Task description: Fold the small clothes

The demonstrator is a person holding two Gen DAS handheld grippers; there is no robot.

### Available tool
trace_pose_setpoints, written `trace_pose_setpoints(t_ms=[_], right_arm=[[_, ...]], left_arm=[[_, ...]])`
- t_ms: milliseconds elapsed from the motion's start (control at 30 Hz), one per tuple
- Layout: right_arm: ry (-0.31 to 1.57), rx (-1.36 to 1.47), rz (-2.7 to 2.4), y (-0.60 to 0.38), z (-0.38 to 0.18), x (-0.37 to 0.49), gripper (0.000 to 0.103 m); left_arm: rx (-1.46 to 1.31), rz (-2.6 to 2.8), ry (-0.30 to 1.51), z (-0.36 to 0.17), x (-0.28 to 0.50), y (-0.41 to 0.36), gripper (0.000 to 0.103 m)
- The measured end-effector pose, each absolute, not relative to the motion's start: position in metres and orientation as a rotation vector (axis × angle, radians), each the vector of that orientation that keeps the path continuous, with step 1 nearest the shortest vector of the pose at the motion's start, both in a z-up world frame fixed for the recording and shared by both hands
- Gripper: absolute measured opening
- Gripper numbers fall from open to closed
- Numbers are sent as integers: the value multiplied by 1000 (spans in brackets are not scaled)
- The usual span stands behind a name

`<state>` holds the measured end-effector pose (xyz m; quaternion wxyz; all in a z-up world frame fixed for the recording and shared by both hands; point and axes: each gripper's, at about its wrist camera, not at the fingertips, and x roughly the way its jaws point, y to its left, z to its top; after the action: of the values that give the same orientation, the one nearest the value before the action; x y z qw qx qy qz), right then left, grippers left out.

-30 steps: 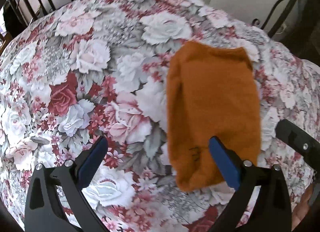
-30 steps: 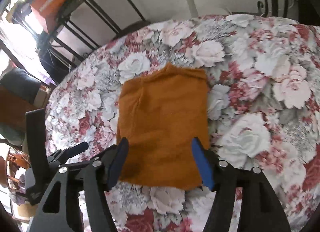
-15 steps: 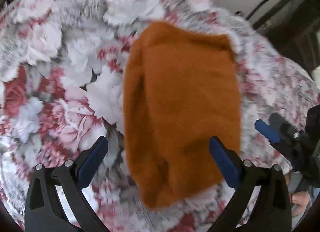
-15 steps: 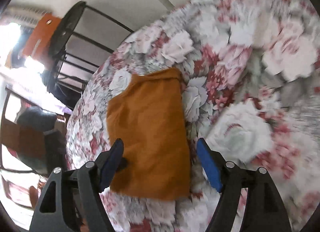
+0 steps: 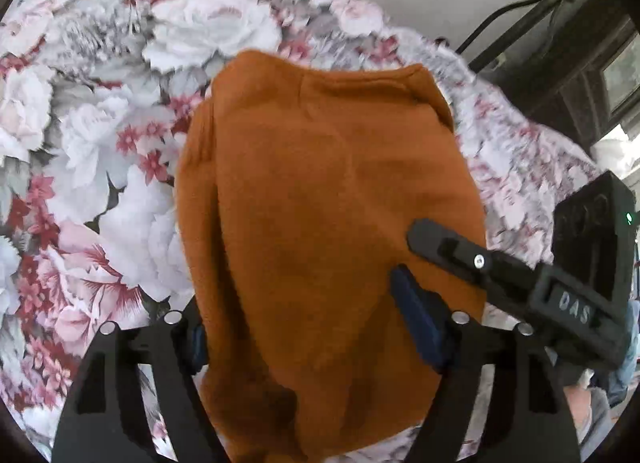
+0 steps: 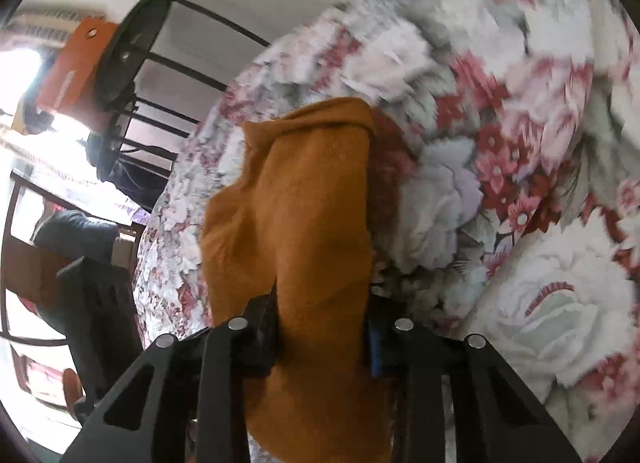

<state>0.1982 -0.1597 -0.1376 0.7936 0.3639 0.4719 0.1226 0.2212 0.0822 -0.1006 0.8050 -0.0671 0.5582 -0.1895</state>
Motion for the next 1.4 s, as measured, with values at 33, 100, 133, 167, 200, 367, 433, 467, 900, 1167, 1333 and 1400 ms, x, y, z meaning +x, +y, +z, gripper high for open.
trace_pose_setpoints(t_ms=[33, 100, 133, 167, 200, 367, 433, 467, 900, 1167, 1333, 1400], right_arm=[[1011, 772, 255, -160, -131, 194, 33], [1005, 767, 231, -163, -118, 183, 33], [1006, 769, 222, -167, -113, 177, 33], [1010, 766, 211, -173, -105, 167, 33], [1010, 761, 205, -176, -100, 162, 33], [981, 713, 148, -209, -64, 107, 33], [970, 710, 101, -229, -52, 78, 33], [966, 716, 79, -241, -49, 66, 33], [844, 917, -313, -417, -60, -128, 33], [990, 833, -445, -432, -93, -144, 50], [987, 613, -514, -408, -39, -153, 84], [973, 567, -533, -396, -20, -167, 92]], left_arm=[[-147, -412, 1187, -97, 219, 80, 71], [-165, -438, 1182, -89, 211, 75, 69], [-164, -448, 1180, -87, 206, 71, 68], [-148, -464, 1177, -82, 199, 63, 67], [-131, -483, 1171, -77, 192, 54, 66], [-43, -592, 1127, -48, 150, 9, 65], [-38, -648, 1130, -44, 132, -17, 65], [-35, -670, 1133, -44, 124, -28, 65], [148, -948, 1186, -78, 0, -251, 66], [202, -807, 1384, -129, -4, -276, 99], [256, -734, 1340, -104, -11, -250, 99], [329, -718, 1297, -91, -24, -238, 98]])
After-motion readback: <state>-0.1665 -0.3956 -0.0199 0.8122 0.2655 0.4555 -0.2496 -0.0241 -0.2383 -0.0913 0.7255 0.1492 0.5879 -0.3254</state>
